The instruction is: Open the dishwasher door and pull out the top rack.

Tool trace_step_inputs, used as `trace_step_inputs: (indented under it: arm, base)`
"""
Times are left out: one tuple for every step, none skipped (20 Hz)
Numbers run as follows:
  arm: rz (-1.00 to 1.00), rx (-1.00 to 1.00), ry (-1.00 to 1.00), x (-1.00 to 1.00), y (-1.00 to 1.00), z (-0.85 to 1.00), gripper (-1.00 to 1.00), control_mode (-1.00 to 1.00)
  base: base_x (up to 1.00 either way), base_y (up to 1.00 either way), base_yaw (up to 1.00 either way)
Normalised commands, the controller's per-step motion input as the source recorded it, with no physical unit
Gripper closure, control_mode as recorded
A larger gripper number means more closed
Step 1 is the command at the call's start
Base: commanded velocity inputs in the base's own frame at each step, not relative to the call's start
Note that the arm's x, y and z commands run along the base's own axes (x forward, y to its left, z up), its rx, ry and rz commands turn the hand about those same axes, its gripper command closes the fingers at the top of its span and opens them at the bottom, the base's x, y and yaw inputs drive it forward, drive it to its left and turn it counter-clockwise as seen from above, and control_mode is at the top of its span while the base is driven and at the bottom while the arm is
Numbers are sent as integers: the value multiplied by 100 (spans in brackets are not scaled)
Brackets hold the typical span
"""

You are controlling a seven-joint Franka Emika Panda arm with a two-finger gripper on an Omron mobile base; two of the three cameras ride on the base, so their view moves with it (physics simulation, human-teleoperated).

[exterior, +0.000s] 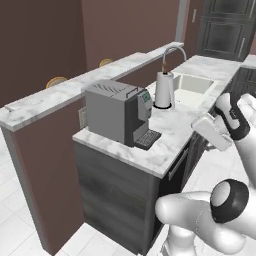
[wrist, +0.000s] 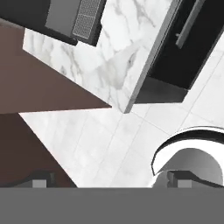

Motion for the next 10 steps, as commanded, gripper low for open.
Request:
trace_step_inputs:
  arm:
    - [-9,55,31,0,-100,-93,-100,-100]
    - [-8,53,31,1,-100,-94,-100,-100]
    - [-7,51,30,6,-95,-95,-100,-100]
    - [-4,45,29,21,-89,-100,-100,-100]
    - [-1,40,25,30,-86,-100,-100,-100]
    - [0,38,17,22,-82,-95,-100,-100]
    - [0,30,13,42,-61,-94,-100,-100]
    - [0,25,9,45,-53,-94,-100,-100]
    - [0,25,7,42,-56,-91,-100,-100]
    - [0,22,4,51,-44,-88,-100,-100]
  base:
    - [0,0,0]
    - [0,0,0]
    - [0,0,0]
    - [0,0,0]
    - [0,0,0]
    - [0,0,0]
    - [0,0,0]
    - [0,0,0]
    - [0,0,0]
    - [0,0,0]
